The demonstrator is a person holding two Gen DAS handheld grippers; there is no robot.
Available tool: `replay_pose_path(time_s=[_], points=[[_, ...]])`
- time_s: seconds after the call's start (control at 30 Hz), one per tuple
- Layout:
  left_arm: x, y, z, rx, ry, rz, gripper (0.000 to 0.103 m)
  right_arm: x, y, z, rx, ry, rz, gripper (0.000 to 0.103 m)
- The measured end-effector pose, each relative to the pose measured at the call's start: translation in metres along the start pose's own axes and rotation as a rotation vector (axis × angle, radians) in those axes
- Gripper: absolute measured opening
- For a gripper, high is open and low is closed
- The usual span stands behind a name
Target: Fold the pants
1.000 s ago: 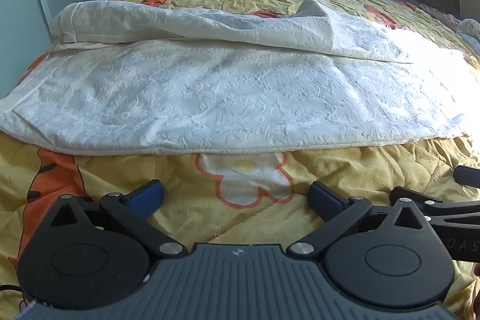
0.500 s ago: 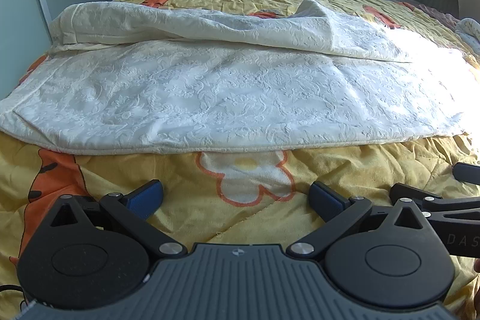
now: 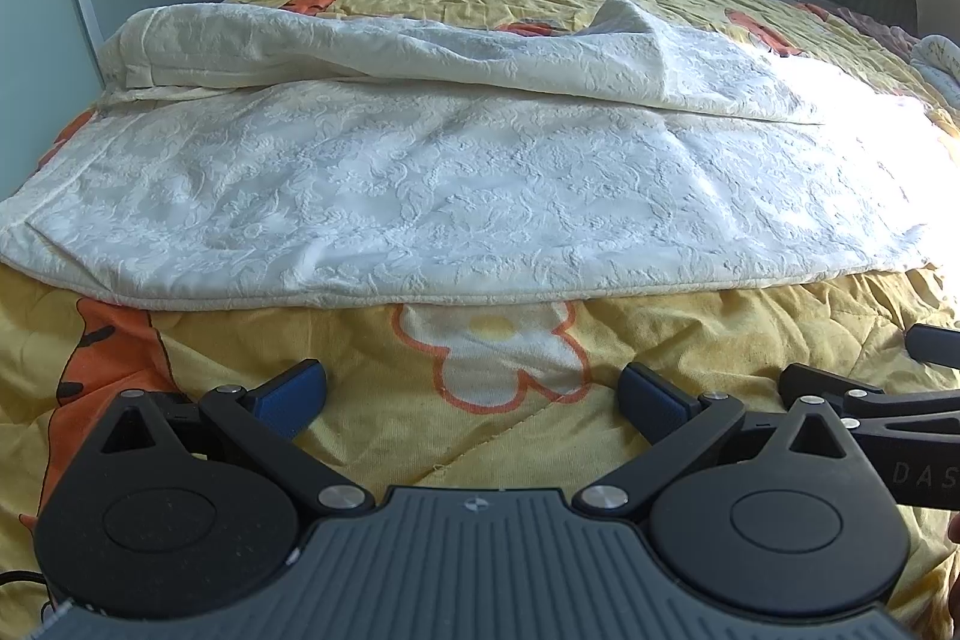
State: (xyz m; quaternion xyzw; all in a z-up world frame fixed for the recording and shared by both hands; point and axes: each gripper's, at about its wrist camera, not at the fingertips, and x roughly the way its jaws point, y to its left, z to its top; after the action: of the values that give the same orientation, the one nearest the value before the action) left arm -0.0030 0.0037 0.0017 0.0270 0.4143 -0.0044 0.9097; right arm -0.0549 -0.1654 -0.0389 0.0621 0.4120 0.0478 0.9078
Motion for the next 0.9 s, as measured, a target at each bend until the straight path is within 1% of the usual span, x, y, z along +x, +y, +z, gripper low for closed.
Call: replay_pose_path(time_s=[0.33, 0.73, 0.8, 0.9], points=[[0.0006, -0.0015, 0.0006, 0.0, 0.0, 0.001, 0.103, -0.0002, 0.0002, 0.0001, 0.0, -0.001, 0.0, 0.103], [-0.0003, -0.0015, -0.0025, 0.004, -0.019, 0.0, 0.103, -0.0007, 0.0002, -0.0018, 0.001, -0.008, -0.001, 0.103], [-0.0004, -0.0014, -0.0041, 0.006, -0.032, 0.0, 0.103, -0.0007, 0.0003, -0.0015, 0.001, -0.009, -0.001, 0.103], [-0.0007, -0.0013, -0.0091, 0.01, -0.075, -0.002, 0.103, -0.0012, 0.0004, -0.0018, 0.001, -0.016, -0.001, 0.103]])
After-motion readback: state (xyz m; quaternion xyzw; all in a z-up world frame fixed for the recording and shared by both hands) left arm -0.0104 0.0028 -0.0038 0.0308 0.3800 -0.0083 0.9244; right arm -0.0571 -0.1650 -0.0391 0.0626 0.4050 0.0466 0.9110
